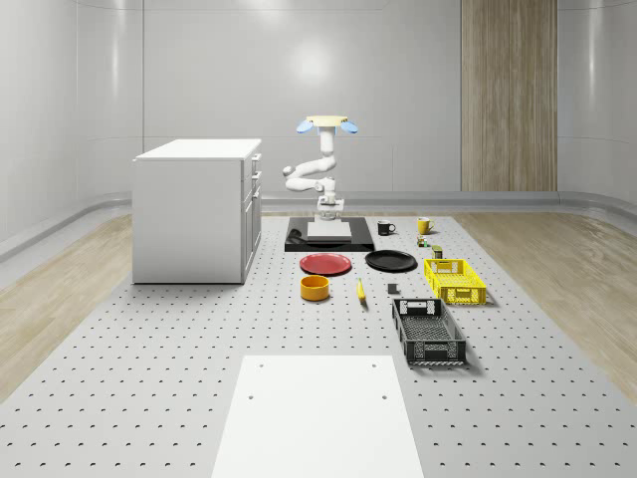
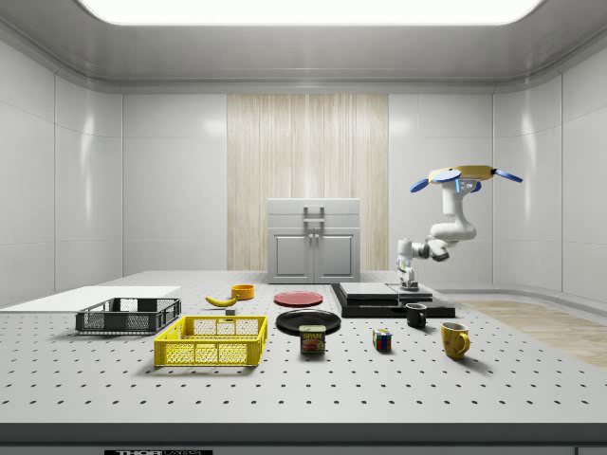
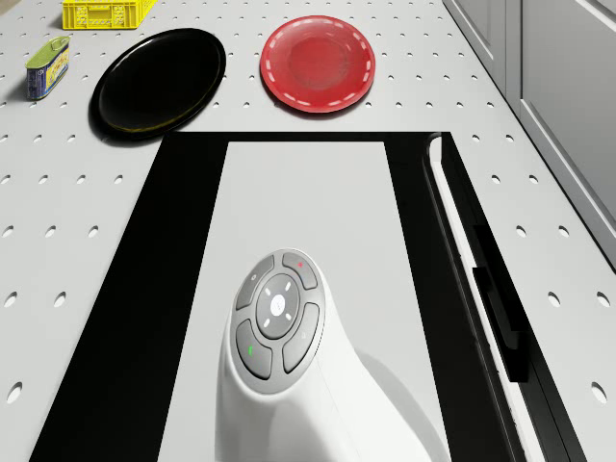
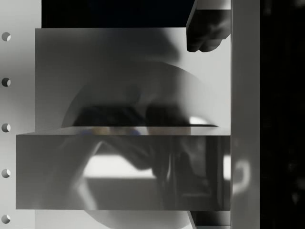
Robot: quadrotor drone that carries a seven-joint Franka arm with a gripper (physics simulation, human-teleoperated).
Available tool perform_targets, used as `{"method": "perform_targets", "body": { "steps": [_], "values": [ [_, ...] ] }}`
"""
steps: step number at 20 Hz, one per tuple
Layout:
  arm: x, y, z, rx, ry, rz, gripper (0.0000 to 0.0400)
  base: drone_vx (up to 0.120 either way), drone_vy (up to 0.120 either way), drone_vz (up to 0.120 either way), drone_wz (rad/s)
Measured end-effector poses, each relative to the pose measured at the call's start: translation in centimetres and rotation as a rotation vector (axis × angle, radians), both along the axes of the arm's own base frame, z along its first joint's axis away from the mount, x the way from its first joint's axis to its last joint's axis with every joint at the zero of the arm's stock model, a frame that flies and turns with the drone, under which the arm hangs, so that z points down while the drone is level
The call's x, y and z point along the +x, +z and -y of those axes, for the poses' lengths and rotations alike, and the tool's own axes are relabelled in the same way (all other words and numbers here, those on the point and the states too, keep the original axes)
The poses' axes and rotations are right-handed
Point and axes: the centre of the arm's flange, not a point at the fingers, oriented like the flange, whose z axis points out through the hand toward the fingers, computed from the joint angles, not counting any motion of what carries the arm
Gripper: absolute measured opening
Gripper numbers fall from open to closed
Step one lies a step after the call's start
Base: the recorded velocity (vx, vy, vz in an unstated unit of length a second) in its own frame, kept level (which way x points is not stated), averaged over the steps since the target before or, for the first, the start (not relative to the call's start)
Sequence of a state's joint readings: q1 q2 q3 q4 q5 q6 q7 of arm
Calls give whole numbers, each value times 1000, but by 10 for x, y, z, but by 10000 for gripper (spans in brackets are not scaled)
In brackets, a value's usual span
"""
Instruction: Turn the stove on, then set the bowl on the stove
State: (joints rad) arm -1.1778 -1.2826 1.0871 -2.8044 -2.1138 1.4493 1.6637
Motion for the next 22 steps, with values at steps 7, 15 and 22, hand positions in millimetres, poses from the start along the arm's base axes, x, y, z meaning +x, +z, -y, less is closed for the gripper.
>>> {"method": "perform_targets", "body": {
  "steps": [7, 15, 22],
  "values": [
    [0, 0, 9, 0, -11, 0, 400, 0, 0, 0, 0],
    [0, 0, 27, 0, -2, 0, 400, 0, 0, 0, 0],
    [0, 0, 58, 0, -1, 0, 400, 0, 0, 0, 0]
  ]
}}
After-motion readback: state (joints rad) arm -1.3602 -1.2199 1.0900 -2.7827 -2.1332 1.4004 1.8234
